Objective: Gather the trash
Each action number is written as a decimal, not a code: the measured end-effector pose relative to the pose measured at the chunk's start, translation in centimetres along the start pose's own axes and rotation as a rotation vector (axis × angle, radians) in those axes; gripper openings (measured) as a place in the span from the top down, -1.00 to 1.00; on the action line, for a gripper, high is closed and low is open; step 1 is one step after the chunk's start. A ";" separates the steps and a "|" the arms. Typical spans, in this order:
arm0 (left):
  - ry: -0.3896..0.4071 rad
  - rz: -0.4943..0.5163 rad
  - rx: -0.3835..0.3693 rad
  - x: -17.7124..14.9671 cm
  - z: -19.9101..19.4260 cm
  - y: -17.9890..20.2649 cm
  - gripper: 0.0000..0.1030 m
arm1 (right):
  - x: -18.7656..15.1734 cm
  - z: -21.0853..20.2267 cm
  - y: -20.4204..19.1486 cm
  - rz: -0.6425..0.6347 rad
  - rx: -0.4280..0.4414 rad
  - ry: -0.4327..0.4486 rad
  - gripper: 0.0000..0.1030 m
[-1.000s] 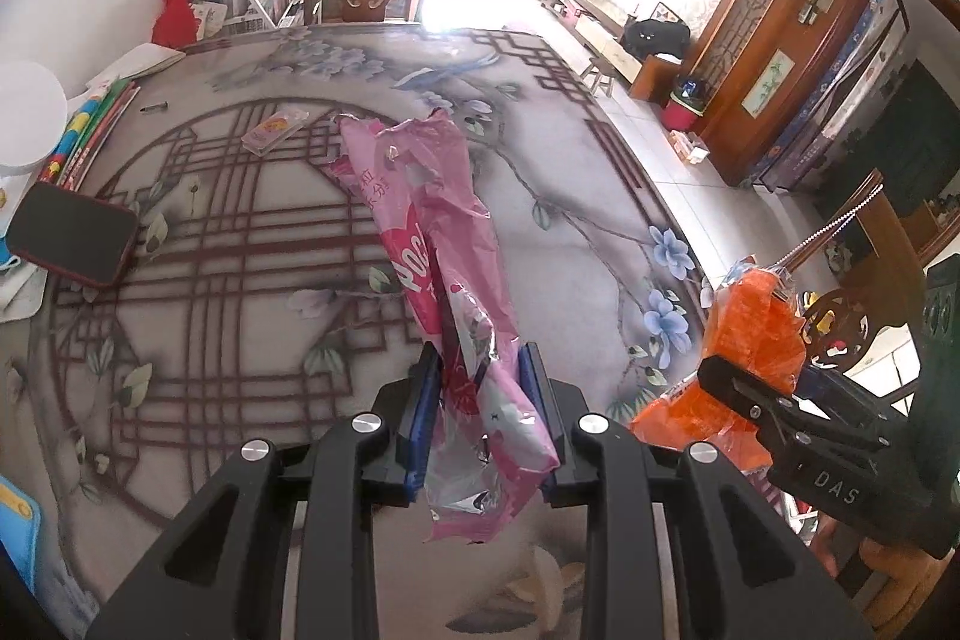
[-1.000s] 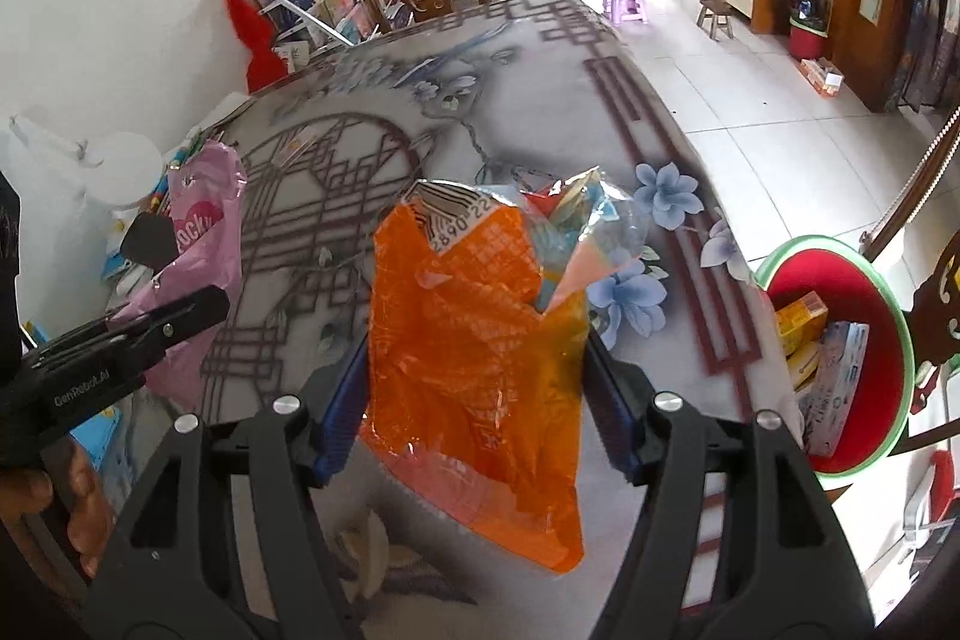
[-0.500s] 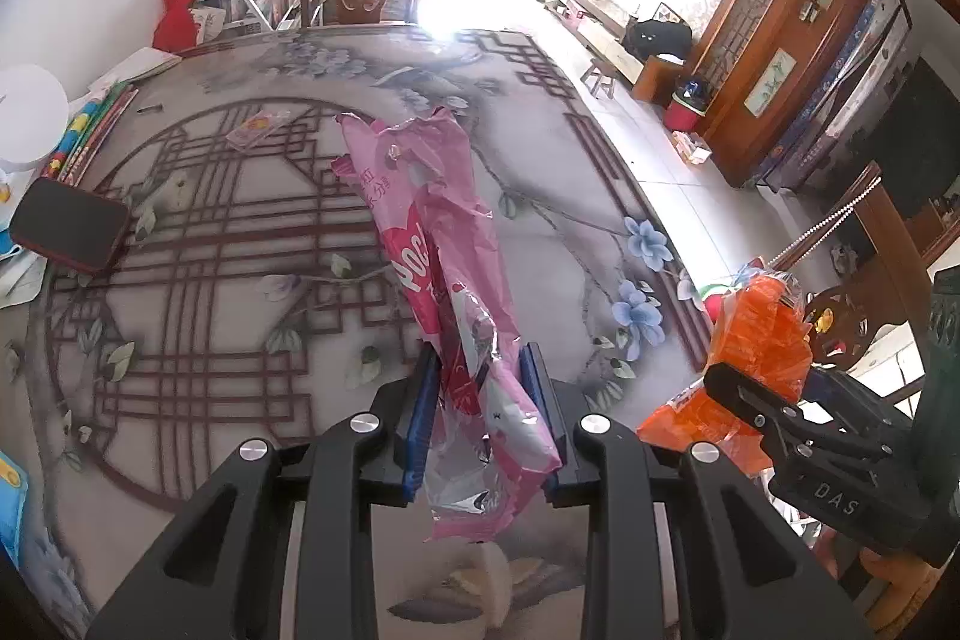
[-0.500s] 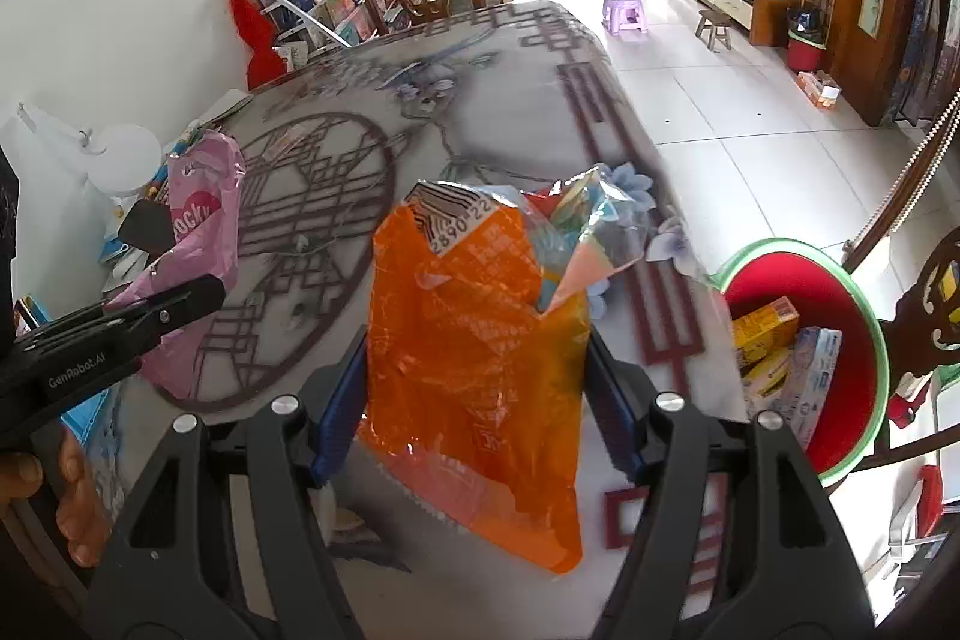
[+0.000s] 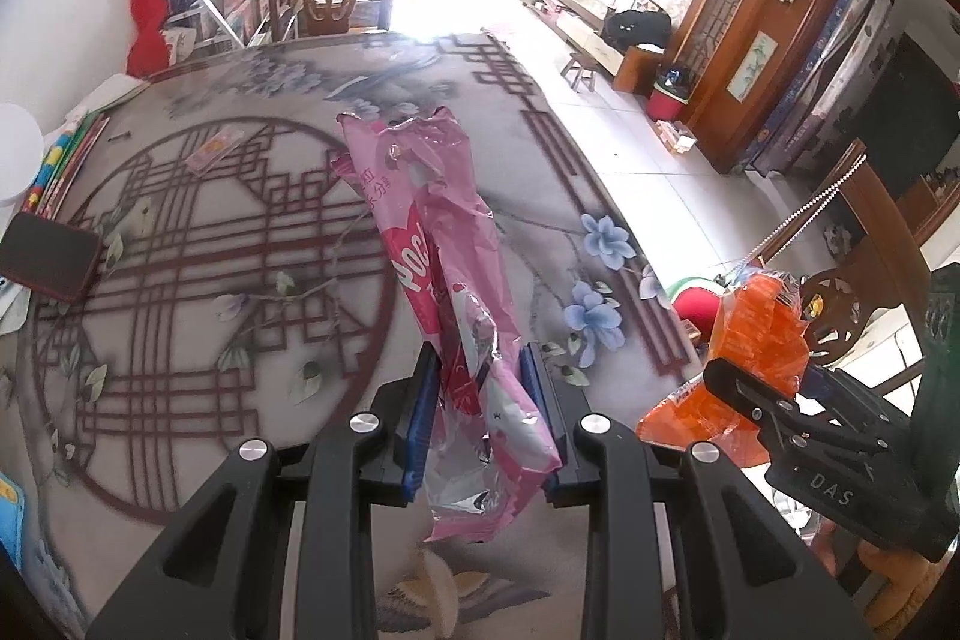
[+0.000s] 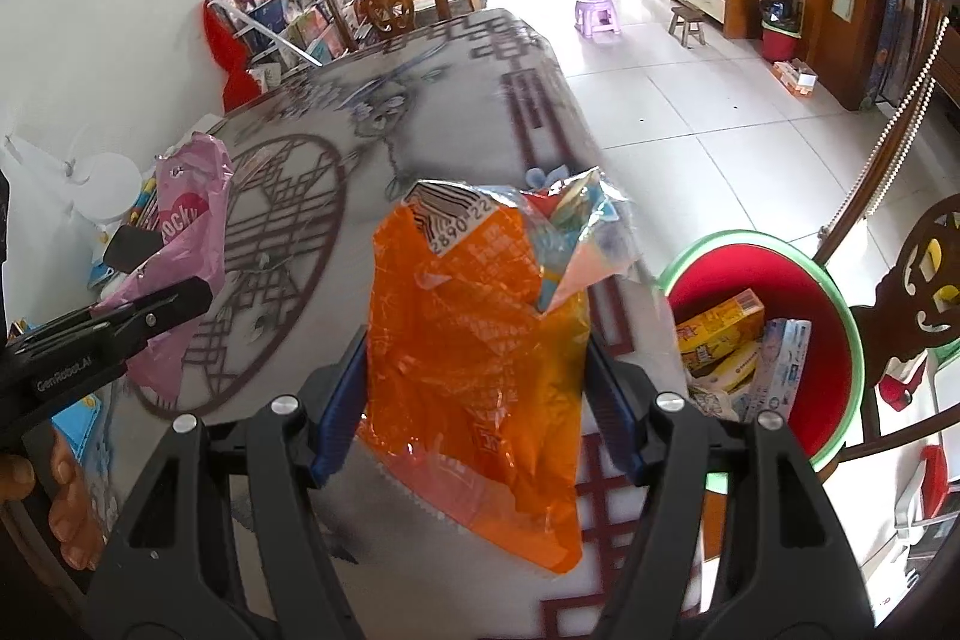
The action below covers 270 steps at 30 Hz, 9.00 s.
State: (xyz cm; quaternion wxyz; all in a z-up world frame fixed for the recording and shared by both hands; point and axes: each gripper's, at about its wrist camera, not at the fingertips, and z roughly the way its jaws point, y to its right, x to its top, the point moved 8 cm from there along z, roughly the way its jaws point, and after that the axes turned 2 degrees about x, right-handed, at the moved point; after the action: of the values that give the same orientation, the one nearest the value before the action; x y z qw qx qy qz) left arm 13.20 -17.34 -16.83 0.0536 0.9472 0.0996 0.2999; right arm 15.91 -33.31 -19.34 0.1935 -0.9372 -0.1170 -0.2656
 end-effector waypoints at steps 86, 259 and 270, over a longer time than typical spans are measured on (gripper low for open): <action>-0.099 0.312 -0.178 3.5 7.0 18.5 0.47 | 0.7 -1.8 21.9 0.370 -0.286 0.044 -0.57; 0.491 0.126 -0.117 9.5 -17.5 -8.0 -0.84 | 2.5 -12.7 -13.6 0.058 -0.530 0.516 -0.91; 0.356 0.048 -0.019 8.3 -11.0 -13.2 -0.84 | 2.3 -5.7 -13.9 0.001 -0.450 0.355 -0.91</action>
State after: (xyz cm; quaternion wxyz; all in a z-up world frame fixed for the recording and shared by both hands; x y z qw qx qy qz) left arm 11.41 -2.14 -5.38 0.0368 0.8808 0.0822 0.4648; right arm 10.81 -22.99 -9.46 -0.0018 -0.8954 -0.0188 -0.4449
